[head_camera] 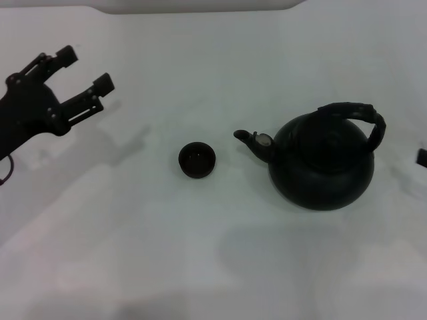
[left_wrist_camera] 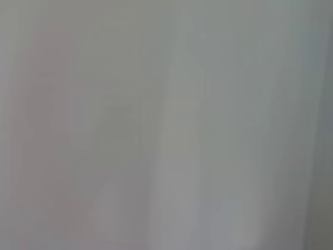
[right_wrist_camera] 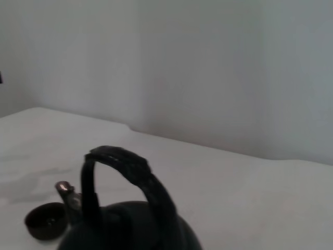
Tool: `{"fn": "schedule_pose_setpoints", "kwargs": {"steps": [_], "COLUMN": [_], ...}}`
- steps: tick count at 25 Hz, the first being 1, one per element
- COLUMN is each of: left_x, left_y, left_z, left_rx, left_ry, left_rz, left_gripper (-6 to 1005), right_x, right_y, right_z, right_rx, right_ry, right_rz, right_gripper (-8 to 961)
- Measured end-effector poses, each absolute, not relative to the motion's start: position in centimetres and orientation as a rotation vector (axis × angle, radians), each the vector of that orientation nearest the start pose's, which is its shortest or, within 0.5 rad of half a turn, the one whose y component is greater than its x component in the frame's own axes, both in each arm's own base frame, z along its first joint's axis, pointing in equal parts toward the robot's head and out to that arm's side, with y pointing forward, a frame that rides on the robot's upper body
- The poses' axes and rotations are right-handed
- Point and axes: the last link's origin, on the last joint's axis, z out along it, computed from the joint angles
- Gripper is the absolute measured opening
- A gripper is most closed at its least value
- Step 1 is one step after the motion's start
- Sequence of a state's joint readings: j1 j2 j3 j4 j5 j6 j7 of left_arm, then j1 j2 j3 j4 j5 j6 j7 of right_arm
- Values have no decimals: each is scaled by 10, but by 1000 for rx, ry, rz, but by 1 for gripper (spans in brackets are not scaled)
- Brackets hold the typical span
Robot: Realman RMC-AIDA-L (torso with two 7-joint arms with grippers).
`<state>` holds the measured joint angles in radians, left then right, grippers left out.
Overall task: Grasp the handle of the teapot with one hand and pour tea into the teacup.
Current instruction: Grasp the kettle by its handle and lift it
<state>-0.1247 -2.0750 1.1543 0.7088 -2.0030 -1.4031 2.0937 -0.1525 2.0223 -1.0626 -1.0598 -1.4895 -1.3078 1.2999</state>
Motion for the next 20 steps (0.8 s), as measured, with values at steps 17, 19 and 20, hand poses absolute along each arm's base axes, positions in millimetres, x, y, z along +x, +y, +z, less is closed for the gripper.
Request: {"fn": "schedule_pose_setpoints", "kwargs": {"steps": [17,19,20], "left_x": [-305,-304,-304], "left_y": [267,267,268], "left_z": [16,16,16], "left_rx": [-2134,-2134,-2135], "left_ry": [-514,-512,-511], "left_rz": [-1036,-1037,-1037], "left_gripper": [872,872,872], "right_x": [330,326,324], "right_y": [234,233,233], "right_z": [37,37,36], "right_rx": [-2379,-2385,-2389], "right_ry": [653,651,648], "right_rz": [616,634,640], "right_gripper": [868,868,868]}}
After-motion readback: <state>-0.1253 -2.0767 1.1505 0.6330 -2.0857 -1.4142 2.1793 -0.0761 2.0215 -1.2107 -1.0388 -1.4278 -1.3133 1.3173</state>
